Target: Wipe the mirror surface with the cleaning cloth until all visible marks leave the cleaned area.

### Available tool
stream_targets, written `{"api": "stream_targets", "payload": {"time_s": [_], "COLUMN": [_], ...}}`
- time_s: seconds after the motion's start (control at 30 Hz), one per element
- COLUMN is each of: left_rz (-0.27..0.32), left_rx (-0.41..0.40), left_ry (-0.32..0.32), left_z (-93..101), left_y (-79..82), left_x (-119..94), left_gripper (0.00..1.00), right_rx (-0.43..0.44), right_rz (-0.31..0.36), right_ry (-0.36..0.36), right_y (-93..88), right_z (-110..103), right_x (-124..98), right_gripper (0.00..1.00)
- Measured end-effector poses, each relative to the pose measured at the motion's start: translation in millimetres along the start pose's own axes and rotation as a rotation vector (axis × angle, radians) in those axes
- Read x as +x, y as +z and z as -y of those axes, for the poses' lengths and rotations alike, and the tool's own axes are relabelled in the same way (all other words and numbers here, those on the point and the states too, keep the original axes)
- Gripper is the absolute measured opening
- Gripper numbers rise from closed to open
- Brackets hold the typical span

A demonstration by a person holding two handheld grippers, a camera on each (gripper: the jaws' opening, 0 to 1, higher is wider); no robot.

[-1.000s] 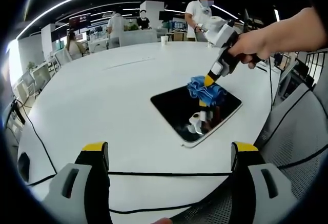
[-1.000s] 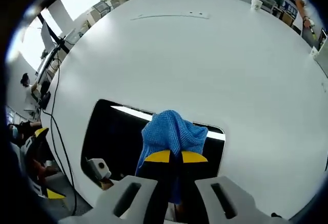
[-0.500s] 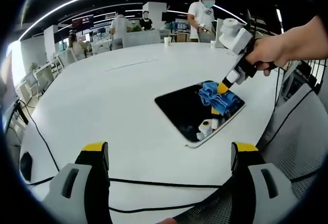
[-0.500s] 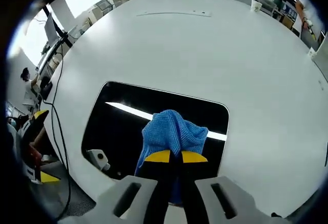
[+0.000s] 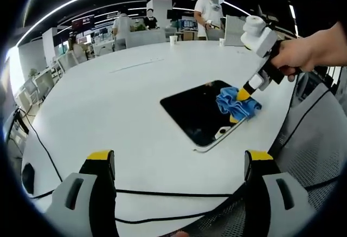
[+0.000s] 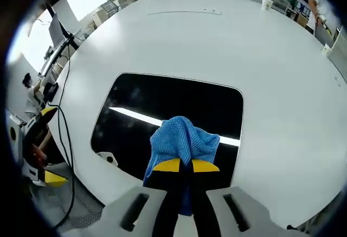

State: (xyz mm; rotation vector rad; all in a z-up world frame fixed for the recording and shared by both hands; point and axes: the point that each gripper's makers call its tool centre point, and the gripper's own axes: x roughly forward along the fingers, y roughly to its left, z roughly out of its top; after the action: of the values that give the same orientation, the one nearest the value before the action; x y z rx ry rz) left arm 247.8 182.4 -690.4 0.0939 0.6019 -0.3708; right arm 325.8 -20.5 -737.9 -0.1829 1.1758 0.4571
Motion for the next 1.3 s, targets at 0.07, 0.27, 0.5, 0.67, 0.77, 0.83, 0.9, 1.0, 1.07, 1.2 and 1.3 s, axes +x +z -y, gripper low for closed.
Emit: {"api": "stream_targets", "payload": {"time_s": [0.07, 0.27, 0.5, 0.67, 0.77, 0.83, 0.9, 1.0, 1.07, 1.2, 1.3], "left_rz": [0.004, 0.008, 0.009, 0.010, 0.009, 0.007, 0.007, 0.007, 0.005, 0.002, 0.003], "left_rx": [-0.007, -0.002, -0.004, 0.000, -0.004, 0.005, 0.005, 0.000, 0.003, 0.004, 0.007], "left_ry": [0.010, 0.019, 0.027, 0.030, 0.032, 0.026, 0.027, 0.032, 0.029, 0.028, 0.024], "left_z": [-2.0, -3.8, -5.4, -5.9, -6.5, -4.8, -5.1, -6.1, -5.4, -4.9, -4.1], "left_y": [0.6, 1.9, 2.0, 2.2, 2.0, 2.0, 1.7, 1.6, 1.3, 0.7, 0.9], "left_x": [-0.8, -1.2, -1.8, -2.0, -1.6, -1.0, -1.4, -2.0, -1.7, -1.5, -1.2], "left_gripper": [0.99, 0.99, 0.99, 0.99, 0.99, 0.99, 0.99, 0.99, 0.99, 0.99, 0.99], "right_rx": [0.006, 0.025, 0.028, 0.033, 0.038, 0.033, 0.044, 0.038, 0.036, 0.032, 0.032], "right_rz": [-0.001, -0.005, -0.007, -0.011, -0.019, -0.011, -0.015, -0.023, -0.021, -0.019, -0.020], "right_ry": [0.002, 0.013, 0.020, 0.023, 0.030, 0.030, 0.031, 0.034, 0.035, 0.036, 0.039], "right_y": [-0.9, -9.0, -14.9, -19.4, -24.5, -25.0, -25.8, -28.3, -28.5, -28.0, -28.6], "right_z": [0.5, -2.5, -4.3, -5.6, -7.7, -8.4, -8.9, -10.4, -10.2, -9.4, -10.0], "right_x": [2.2, -1.5, -3.0, -4.6, -7.2, -8.2, -8.4, -8.7, -8.1, -6.4, -7.9], "right_gripper": [0.00, 0.00, 0.00, 0.00, 0.00, 0.00, 0.00, 0.00, 0.00, 0.00, 0.00]}}
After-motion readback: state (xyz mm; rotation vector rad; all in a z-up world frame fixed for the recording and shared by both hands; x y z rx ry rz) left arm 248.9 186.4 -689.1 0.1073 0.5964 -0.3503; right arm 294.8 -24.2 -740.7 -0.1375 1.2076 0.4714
